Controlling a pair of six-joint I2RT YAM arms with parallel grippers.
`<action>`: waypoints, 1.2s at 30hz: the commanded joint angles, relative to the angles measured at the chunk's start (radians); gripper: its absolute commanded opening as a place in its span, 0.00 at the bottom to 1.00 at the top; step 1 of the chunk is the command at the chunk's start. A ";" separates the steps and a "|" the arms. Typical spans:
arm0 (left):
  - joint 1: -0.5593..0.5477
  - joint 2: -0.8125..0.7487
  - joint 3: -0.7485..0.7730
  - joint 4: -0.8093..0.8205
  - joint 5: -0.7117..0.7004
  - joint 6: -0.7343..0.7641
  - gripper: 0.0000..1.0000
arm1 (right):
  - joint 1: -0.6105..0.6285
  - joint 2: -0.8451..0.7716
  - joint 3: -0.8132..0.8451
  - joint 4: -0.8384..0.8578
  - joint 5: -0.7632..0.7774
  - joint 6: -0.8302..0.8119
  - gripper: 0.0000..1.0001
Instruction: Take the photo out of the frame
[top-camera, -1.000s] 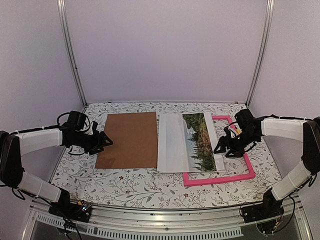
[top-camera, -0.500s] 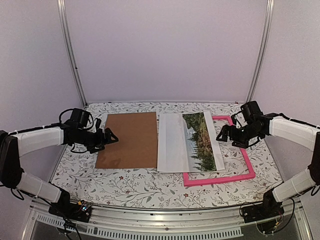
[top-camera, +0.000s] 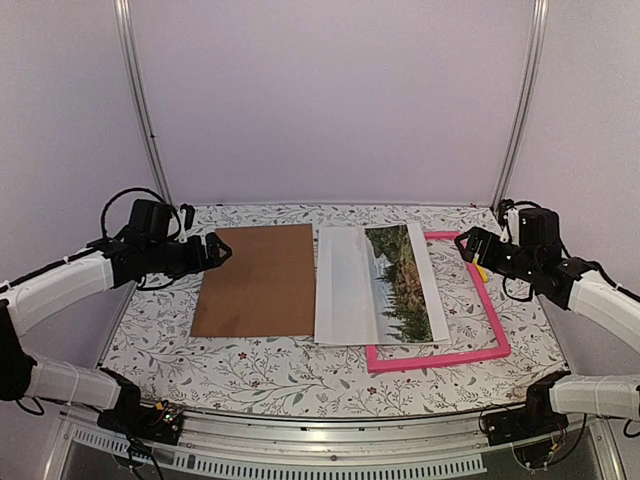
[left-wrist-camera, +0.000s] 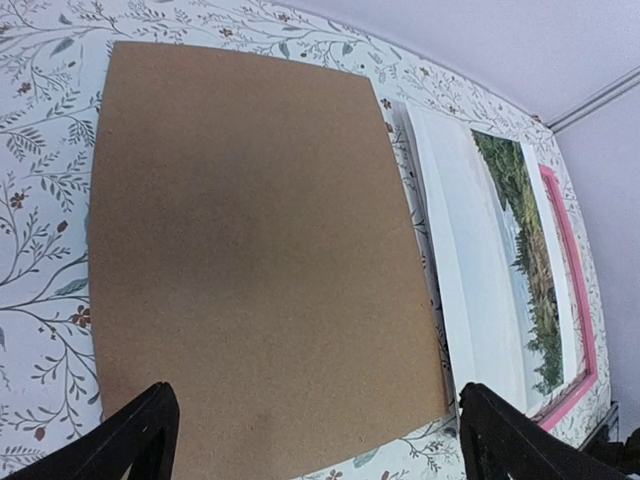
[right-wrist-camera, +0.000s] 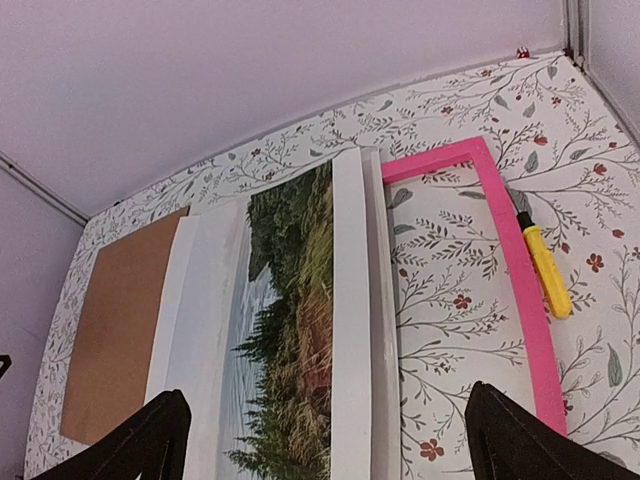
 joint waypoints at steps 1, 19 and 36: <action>-0.013 -0.072 -0.031 0.092 -0.132 0.009 0.99 | -0.005 -0.096 -0.119 0.222 0.163 -0.043 0.99; -0.010 -0.266 -0.410 0.554 -0.378 0.177 0.99 | -0.199 -0.060 -0.518 0.968 0.349 -0.336 0.99; 0.226 -0.355 -0.520 0.675 -0.236 0.279 0.99 | -0.240 0.518 -0.585 1.749 0.240 -0.505 0.99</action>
